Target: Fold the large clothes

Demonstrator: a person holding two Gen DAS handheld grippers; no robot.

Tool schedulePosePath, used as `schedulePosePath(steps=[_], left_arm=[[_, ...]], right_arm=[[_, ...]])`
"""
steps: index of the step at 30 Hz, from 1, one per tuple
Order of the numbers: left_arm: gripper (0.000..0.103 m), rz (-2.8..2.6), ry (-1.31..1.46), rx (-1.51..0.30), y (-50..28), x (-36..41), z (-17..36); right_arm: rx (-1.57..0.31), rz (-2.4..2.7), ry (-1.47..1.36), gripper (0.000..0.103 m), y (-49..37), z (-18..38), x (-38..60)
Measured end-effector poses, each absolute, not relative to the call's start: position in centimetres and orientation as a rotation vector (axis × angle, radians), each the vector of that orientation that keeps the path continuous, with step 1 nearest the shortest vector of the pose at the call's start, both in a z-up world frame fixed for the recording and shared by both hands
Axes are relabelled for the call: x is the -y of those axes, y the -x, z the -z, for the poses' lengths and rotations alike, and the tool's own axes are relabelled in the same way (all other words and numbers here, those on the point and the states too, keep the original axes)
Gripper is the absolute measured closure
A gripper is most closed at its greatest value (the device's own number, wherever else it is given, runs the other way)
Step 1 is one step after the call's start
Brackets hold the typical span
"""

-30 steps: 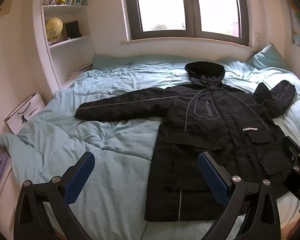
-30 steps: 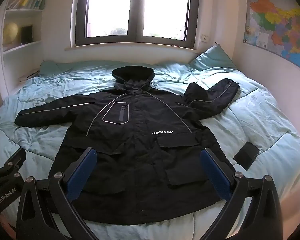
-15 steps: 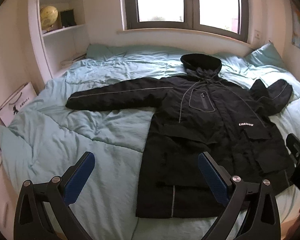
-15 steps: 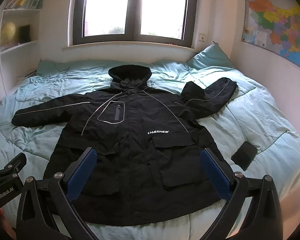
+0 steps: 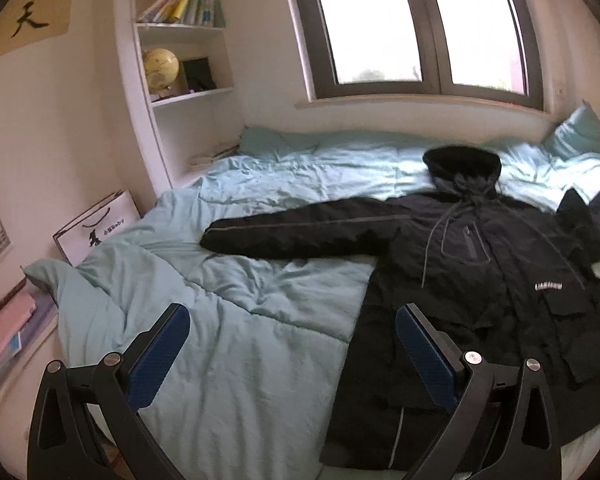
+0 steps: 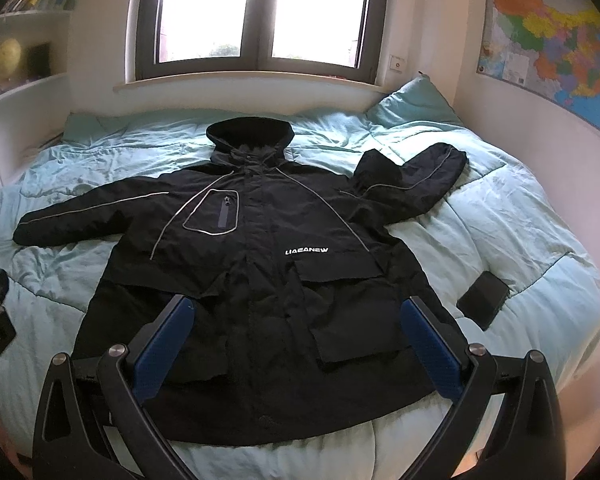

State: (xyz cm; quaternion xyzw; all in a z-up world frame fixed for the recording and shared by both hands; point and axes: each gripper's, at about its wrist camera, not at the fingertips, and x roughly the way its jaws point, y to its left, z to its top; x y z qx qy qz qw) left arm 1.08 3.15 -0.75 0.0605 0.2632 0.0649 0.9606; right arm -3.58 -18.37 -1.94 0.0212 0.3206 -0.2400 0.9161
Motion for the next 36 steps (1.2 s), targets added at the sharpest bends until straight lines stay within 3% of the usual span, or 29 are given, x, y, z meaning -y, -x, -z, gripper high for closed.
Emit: schedulePosePath(steps=[5,15,36], left_arm=[[0.001,-0.106,-0.084,-0.499,-0.6,-3.9,0.6],[0.001,-0.025,-0.147,-0.610,-1.1,-2.8,1.4],[0.000,0.021,-0.077,-0.570,2.8,-5.9,-0.3]], right_arm=[[-0.674,0.509,-0.039,0.000,3.8,2.1,18.4],[-0.676,0.522,-0.027,0.000,4.6,2.1,18.2],[-0.603,0.516,-0.018,0.000,8.5,-0.2,15.4]])
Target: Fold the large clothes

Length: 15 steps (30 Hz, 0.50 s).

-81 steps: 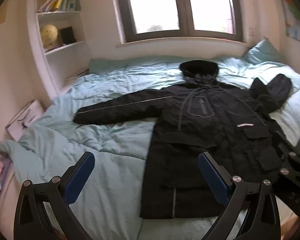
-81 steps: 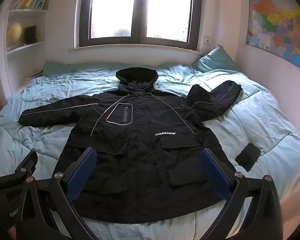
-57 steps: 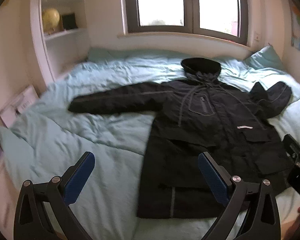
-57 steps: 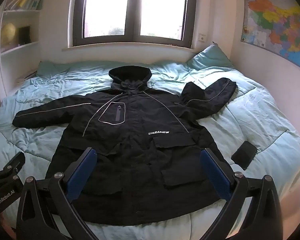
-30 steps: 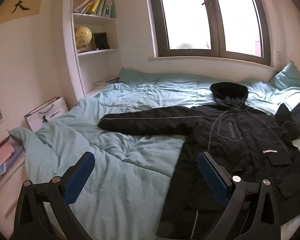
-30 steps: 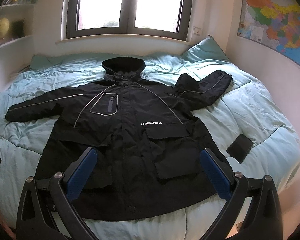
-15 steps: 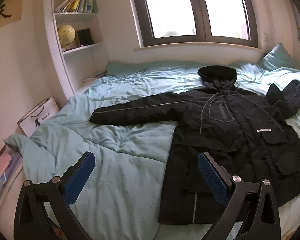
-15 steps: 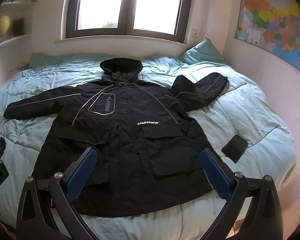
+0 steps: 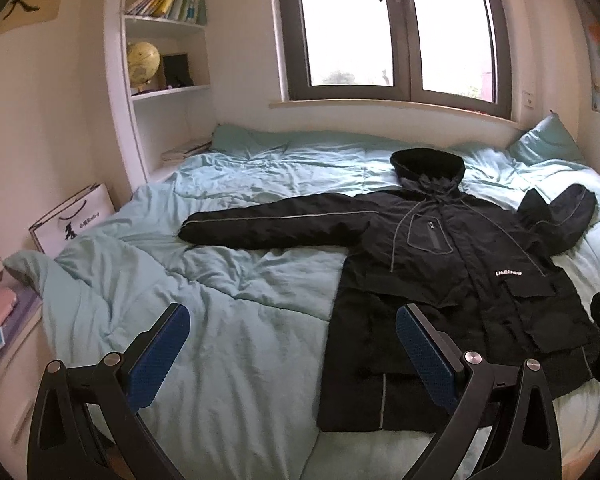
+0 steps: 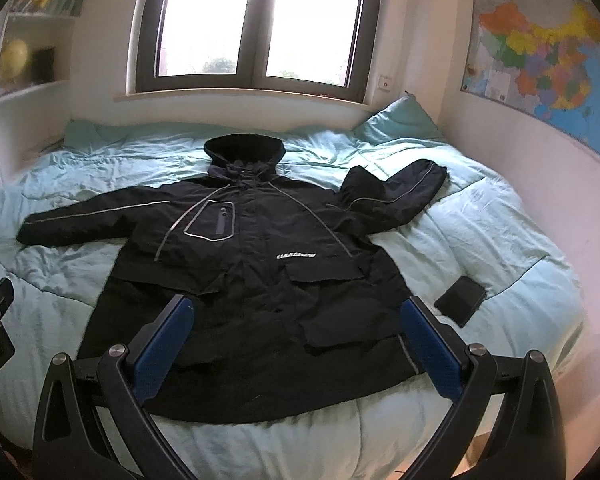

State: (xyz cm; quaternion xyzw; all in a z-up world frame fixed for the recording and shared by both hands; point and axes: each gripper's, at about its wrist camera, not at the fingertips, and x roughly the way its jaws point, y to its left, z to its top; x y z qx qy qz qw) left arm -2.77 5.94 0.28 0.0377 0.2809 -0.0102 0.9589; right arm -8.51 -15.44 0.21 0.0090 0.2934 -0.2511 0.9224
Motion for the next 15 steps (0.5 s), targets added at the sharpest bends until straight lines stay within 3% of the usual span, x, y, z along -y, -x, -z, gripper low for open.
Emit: schedulePosePath(steps=[7,15], left_arm=[[0.001,-0.011,-0.023,-0.587,1.6,-8.5,0.2],[0.001,-0.088,0.111,-0.653,-8.8,-12.3,3.0]], right_arm=[[-0.608,0.463,-0.053,0.000,7.1,0.2,15.1],[-0.594,0.346,-0.064,0.000,-1.1,3.1,16.5]])
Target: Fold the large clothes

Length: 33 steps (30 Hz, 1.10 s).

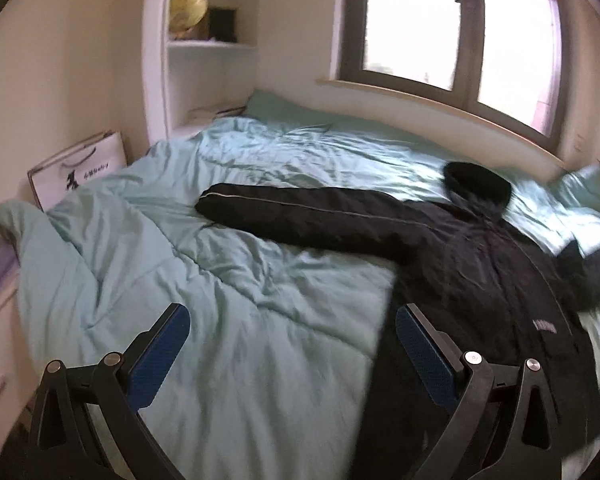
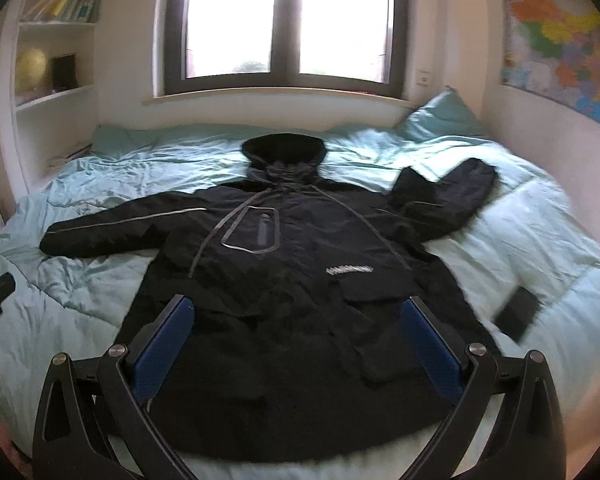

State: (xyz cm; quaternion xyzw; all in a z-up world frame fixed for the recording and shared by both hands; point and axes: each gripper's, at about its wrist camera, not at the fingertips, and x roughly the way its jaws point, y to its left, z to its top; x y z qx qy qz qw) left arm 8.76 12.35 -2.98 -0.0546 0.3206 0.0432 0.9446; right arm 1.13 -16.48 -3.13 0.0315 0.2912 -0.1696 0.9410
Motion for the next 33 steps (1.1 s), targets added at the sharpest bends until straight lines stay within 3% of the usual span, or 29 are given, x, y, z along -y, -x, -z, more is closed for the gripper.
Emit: schedulePosePath(steps=[9,18,22,27,33], left_arm=[[0.001,-0.089,0.400,-0.760,-24.9,-18.8,6.9],[0.001,-0.138,0.770,-0.838,-34.0,-30.5,10.6],[0.001,-0.149,0.785,-0.879,-39.1,-33.4,12.4],[0.010,-0.145,0.828,-0.972,-43.5,-36.8,16.4],[0.027,-0.146,0.741,-1.046,-46.2,-37.0,19.6]], right_arm=[[-0.742,0.184,-0.063,0.000,-17.7,8.0,17.8],[-0.998,0.210,-0.024,0.000,-25.9,10.8,17.4],[-1.052,0.214,-0.016,0.000,-28.2,10.3,15.7],[-1.100,0.217,-0.021,0.000,-30.3,10.6,13.0],[-1.167,0.185,-0.041,0.000,-31.7,12.2,10.5]])
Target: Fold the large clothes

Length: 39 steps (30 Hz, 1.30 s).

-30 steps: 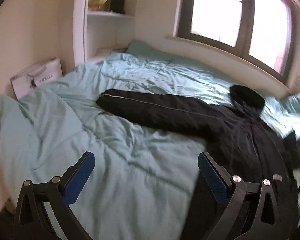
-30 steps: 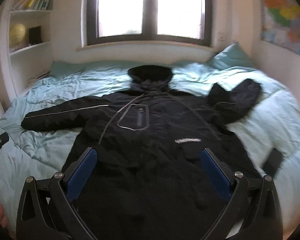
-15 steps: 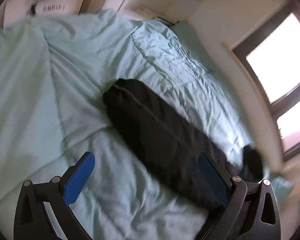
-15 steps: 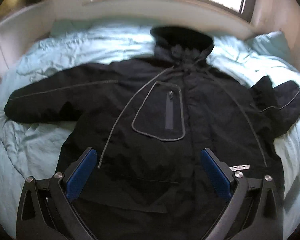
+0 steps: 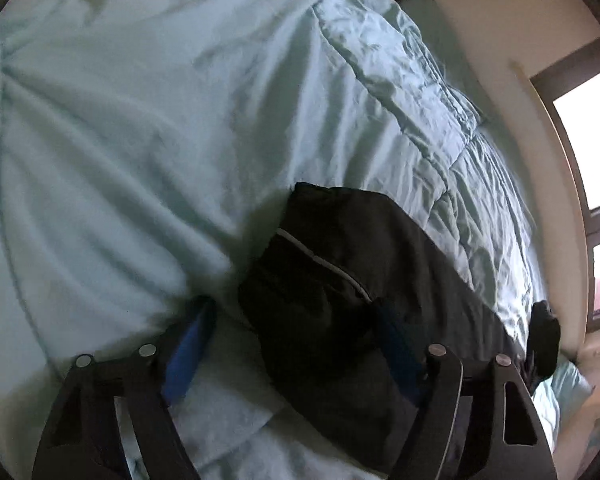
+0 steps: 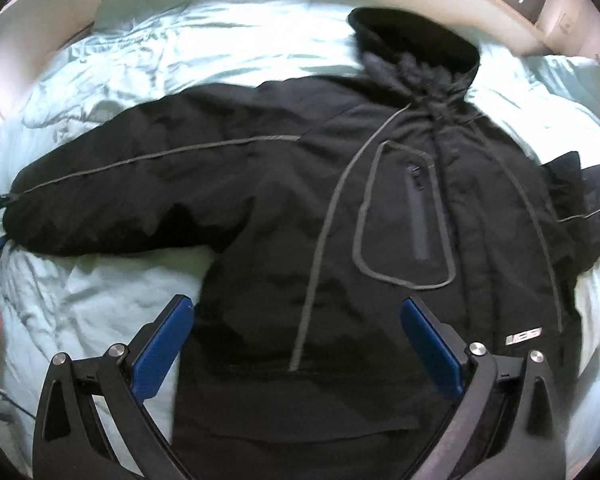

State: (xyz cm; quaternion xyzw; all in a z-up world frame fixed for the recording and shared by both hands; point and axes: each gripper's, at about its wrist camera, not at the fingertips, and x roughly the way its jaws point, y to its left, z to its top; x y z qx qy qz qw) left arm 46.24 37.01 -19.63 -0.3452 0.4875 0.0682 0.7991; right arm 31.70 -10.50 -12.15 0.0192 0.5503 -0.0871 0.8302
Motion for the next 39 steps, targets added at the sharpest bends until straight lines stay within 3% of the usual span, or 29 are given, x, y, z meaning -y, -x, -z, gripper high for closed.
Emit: schedulePosePath(steps=[2,5,10,15,17,21,28,39], left_arm=[[0.053,-0.125,0.708,-1.020,-46.0,-36.3,19.3],[0.070,-0.179,0.595,-0.975,-44.7,-35.1,17.2],[0.073,-0.196,0.475,-0.869,-43.1,-33.3,13.8],[0.067,-0.237,0.513,-0.947,-44.5,-33.9,16.6],[0.078,-0.269,0.494,-0.929,-43.8,-33.7,16.1],[0.084,-0.315,0.350,-0.810,-41.0,-30.2,11.2],[0.085,-0.100,0.104,-0.632,-36.4,-17.0,2.5],[0.088,0.330,0.065,-0.743,-37.3,2.6,5.0]], right_arm=[[-1.184,0.177,-0.021,0.000,-31.8,12.8,10.0],[-1.223,0.155,0.002,0.000,-31.7,13.8,9.8],[-1.243,0.134,0.005,0.000,-31.0,14.0,10.6],[-1.263,0.145,0.029,0.000,-30.4,14.2,12.7],[-1.278,0.160,0.024,0.000,-30.1,14.5,13.8],[-1.305,0.185,-0.009,0.000,-29.5,14.7,16.1],[-1.276,0.187,-0.053,0.000,-28.8,13.4,19.1],[-1.197,0.236,-0.081,0.000,-26.4,11.2,26.6]])
